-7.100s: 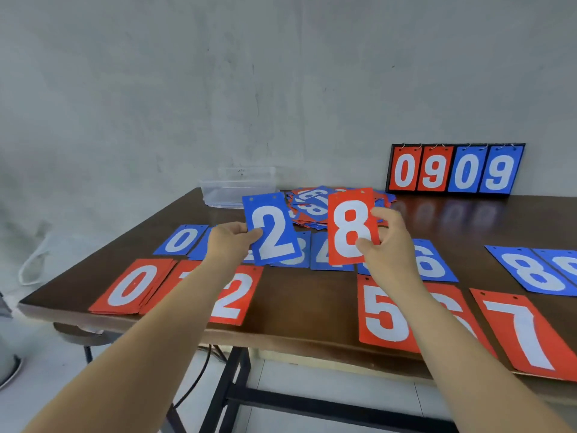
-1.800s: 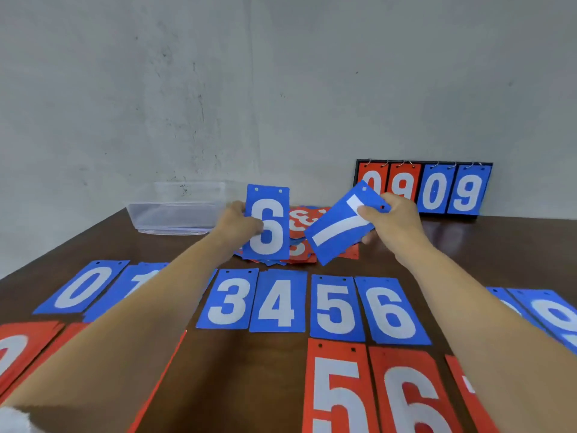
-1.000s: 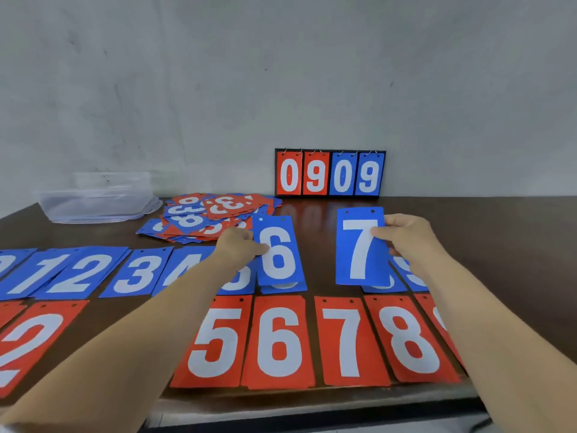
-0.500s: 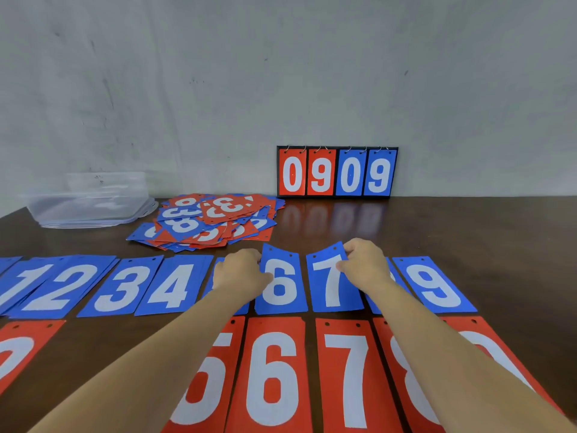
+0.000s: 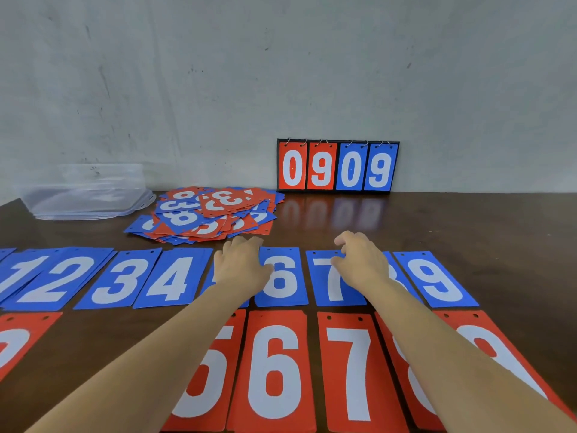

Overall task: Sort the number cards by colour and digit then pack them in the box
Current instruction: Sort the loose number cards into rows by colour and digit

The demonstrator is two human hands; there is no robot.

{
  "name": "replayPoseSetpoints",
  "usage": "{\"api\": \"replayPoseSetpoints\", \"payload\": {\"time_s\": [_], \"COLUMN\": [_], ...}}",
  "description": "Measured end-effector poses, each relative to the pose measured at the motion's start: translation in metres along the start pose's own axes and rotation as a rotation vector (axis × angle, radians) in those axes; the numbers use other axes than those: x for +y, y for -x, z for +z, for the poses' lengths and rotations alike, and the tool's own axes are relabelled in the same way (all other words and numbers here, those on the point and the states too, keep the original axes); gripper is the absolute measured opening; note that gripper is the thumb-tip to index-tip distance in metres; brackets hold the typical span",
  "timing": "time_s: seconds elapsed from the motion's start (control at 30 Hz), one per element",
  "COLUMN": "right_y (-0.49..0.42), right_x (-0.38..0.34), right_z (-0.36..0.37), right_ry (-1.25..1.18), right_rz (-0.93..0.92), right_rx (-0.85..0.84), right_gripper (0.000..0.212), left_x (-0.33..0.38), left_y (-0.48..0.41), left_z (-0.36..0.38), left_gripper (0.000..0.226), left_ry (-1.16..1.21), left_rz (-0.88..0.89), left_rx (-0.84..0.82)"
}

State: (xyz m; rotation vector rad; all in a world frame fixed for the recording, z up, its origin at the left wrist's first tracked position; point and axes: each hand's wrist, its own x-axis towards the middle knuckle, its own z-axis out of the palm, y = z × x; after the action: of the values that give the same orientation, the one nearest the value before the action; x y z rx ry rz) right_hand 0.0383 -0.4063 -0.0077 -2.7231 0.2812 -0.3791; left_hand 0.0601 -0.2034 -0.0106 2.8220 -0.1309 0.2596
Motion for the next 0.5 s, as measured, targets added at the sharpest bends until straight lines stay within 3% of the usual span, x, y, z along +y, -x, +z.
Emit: {"api": "replayPoseSetpoints", "payload": {"time_s": [0.27, 0.5], "right_y": [0.008, -0.006], "right_x": [-0.044, -0.100], "right_z": [-0.006, -0.002], "right_ry": [-0.044, -0.038], "right_rz": [-0.085, -0.124], "right_rx": [0.015, 0.032], "right_gripper": [0.035, 0.029], "left_x": [-0.022, -0.082], "left_y": [0.002, -0.014], "left_z": [-0.024, -0.054], "left_gripper": [0.060, 0.060], "left_ry": [0.050, 0.047], "left_rz": [0.007, -0.028], "left_rx": [0.000, 0.026]}}
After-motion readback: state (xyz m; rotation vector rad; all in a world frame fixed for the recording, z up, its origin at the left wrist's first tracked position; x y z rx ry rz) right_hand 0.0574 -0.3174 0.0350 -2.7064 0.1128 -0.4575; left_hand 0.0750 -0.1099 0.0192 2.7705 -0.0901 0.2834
